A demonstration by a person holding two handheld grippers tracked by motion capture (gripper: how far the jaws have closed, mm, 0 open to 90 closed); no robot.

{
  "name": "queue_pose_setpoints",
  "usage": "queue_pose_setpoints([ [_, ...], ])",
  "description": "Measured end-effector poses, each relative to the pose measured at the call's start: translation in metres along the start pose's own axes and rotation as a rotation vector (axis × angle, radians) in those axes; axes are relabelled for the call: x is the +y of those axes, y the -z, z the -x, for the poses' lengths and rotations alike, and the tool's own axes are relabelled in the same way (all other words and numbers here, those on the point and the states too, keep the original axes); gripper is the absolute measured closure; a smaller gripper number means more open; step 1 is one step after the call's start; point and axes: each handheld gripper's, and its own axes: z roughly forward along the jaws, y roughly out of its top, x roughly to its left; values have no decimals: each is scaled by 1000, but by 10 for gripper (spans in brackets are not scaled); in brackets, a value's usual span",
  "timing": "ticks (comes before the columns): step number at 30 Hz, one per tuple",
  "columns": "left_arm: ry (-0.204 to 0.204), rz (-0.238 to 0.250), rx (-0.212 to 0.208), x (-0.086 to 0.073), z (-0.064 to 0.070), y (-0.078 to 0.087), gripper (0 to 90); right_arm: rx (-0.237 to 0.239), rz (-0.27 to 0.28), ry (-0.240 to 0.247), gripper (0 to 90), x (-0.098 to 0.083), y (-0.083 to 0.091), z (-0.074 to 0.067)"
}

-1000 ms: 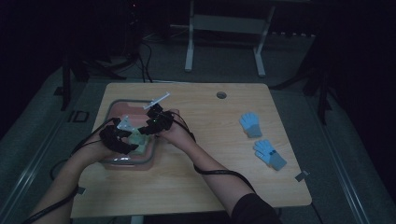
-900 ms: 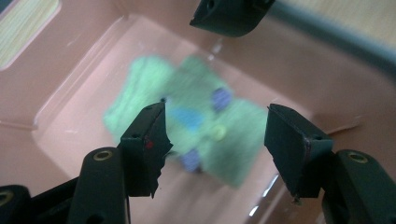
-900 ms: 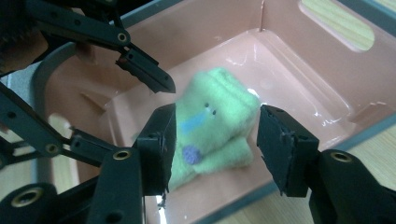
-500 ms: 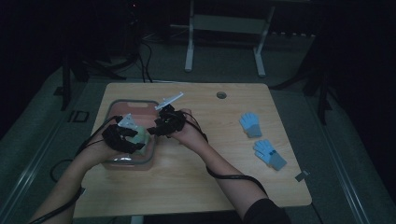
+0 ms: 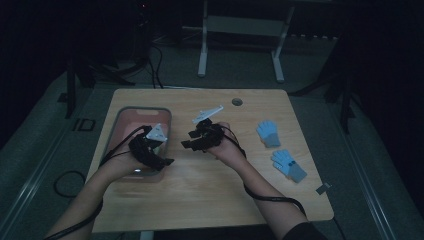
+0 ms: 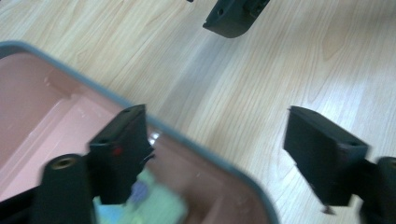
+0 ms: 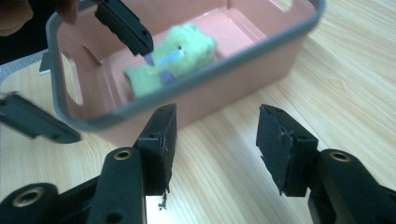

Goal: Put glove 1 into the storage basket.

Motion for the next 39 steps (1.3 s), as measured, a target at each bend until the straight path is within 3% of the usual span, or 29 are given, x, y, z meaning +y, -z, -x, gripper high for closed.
queue_pose_setpoints([
  [3, -3, 13, -17, 5, 5, -2, 173, -9, 8, -2, 478, -7, 6, 3],
  [6, -26, -1, -35, 14, 17, -9, 145, -16, 18, -12, 478, -19, 19, 8],
  [11, -27, -20, -78, 23, 32, -21, 85, -46, 17, -3, 466, -34, 32, 14],
  [15, -28, -10, -71, 25, 42, -30, 55, -67, 19, -10, 467, -45, 41, 19],
  [17, -19, 8, -75, 25, 47, -36, 55, -83, 48, -17, 494, -51, 47, 22],
  [20, -32, 17, -88, 24, 56, -46, 55, -70, 90, -21, 501, -62, 56, 25],
  [25, -46, 14, -114, 22, 66, -62, 55, -114, 64, -3, 499, -78, 65, 30],
  [34, -45, 16, -157, 19, 81, -86, 55, -126, 43, -57, 486, -107, 74, 44],
  [39, -46, 9, -124, 12, 88, -98, 55, -148, 30, -86, 436, -123, 78, 51],
])
